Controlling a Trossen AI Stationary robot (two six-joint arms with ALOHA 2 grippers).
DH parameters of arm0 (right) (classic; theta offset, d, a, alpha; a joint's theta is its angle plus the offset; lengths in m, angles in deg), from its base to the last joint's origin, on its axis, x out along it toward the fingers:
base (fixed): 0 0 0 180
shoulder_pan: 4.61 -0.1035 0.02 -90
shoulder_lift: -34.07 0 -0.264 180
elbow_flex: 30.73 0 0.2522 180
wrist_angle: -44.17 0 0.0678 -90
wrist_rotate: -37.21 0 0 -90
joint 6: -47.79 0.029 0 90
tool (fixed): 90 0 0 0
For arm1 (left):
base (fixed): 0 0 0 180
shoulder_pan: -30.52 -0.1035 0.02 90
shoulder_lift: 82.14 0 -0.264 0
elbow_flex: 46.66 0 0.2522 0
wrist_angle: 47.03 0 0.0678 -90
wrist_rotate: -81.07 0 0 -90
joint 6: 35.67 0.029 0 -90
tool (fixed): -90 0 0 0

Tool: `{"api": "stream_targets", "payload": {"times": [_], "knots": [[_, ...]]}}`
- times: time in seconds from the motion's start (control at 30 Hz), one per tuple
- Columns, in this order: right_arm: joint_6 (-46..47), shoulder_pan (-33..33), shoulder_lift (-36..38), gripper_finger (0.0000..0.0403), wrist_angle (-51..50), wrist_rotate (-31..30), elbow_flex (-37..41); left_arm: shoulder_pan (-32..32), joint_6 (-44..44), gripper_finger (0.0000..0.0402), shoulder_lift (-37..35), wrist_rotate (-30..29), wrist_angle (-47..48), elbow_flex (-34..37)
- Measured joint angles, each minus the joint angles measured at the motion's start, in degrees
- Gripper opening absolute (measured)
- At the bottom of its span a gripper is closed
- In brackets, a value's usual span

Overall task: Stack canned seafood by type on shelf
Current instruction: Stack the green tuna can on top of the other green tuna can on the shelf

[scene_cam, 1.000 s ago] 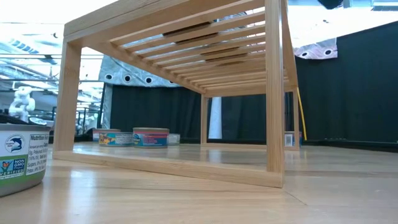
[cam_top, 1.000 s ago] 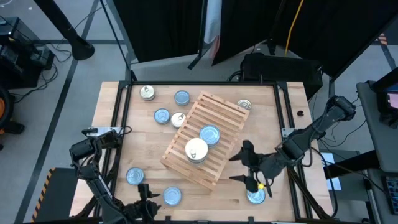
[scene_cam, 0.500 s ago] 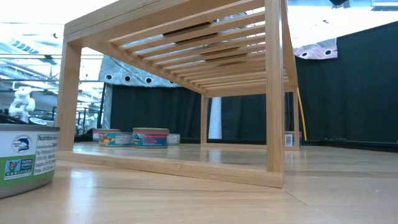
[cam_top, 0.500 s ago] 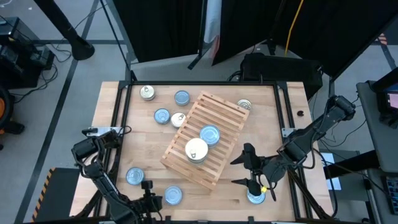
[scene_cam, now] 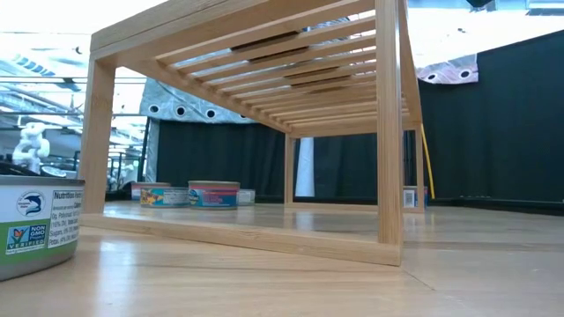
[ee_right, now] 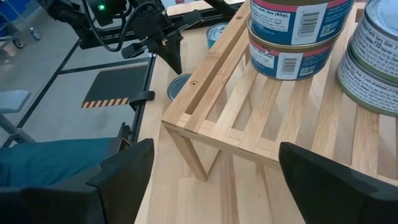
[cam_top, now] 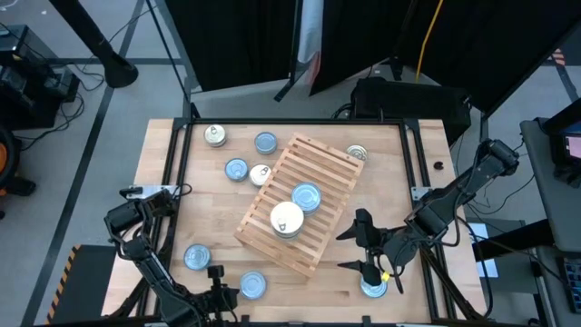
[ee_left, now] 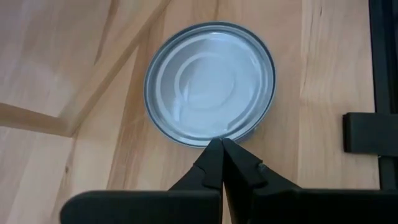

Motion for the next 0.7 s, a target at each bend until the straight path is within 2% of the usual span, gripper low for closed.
{"api": "stream_targets", "payload": {"times": [0.7], "knots": [[0.0, 0.0, 0.0, 0.0336, 0.0, 0.1, 0.0, -1.5, -0.1, 0.0004, -0.2, 1.0, -2.9, 1.4]]}}
